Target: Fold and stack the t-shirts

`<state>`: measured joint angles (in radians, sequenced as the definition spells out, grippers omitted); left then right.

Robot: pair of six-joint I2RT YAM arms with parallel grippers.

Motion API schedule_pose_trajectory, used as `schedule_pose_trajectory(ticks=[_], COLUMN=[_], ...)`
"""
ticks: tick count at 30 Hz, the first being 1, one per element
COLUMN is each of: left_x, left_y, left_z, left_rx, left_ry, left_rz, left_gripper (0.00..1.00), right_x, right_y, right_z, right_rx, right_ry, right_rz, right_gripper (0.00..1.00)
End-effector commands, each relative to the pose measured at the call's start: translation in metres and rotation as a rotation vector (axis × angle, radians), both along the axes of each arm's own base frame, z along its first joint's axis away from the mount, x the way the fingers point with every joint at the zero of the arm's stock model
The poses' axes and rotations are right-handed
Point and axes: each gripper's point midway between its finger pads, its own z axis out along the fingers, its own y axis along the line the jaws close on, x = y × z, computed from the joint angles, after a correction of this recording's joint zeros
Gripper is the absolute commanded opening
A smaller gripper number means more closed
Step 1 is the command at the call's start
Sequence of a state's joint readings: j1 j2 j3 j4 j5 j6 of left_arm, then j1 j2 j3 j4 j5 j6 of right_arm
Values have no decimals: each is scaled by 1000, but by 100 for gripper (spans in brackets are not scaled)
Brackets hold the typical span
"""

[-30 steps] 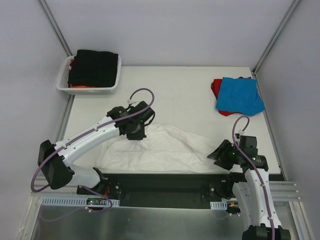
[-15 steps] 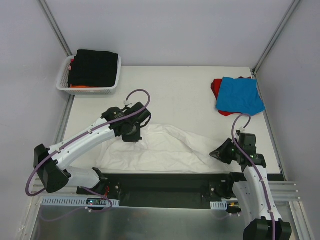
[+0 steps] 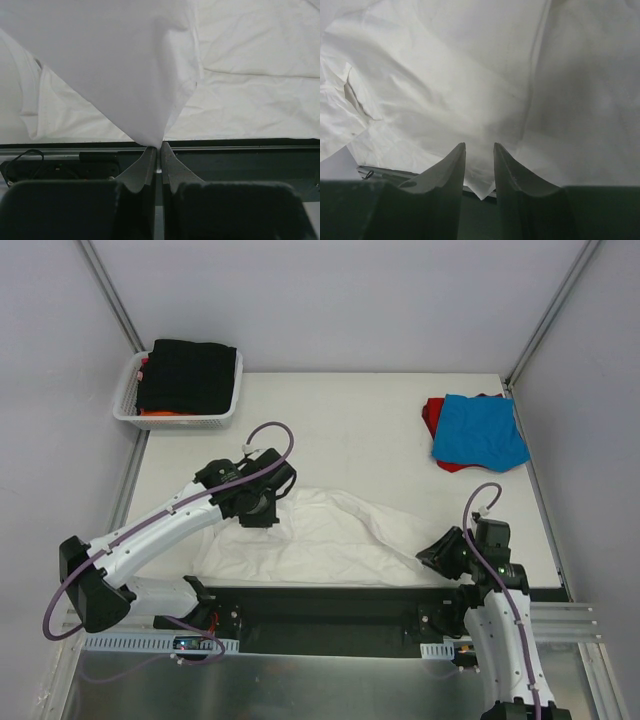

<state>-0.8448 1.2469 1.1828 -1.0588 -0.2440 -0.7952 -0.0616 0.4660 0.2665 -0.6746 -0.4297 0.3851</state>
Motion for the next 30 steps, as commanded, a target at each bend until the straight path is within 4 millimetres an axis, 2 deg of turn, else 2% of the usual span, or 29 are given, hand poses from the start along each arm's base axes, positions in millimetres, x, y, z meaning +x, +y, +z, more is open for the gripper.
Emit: schedule_pose_trajectory(ticks=[1,4,7,9,14,19,23,30], left_x=[-8,-6,-4,-2,-3,-7,-8,-7], left_y=[9,7,4,1,2,4,5,1], left_z=[1,2,1,1,2,-1,-3,-3], left_rx=[19,23,23,20,14,8,11,4], left_ry=[1,3,10,6,0,10,15,23], left_rz=[-21,-23,-28,-26,-23,-14,-15,-16], left_gripper=[0,0,0,0,0,0,0,0], right_x=[-11,-15,-13,-13,-19,-27,-38,-60], right_y=[0,1,1,1,2,6,15,19], right_z=[1,5,18,21,21,33,30,15], right_rx=[4,7,4,7,0,22,78,100], right_ry=[14,14,-10,-1,6,-32,-10,34], right_rz=[-16,-18,-14,-10,3,20,38,38], right_gripper=[33,39,52,54,54,60,59,57])
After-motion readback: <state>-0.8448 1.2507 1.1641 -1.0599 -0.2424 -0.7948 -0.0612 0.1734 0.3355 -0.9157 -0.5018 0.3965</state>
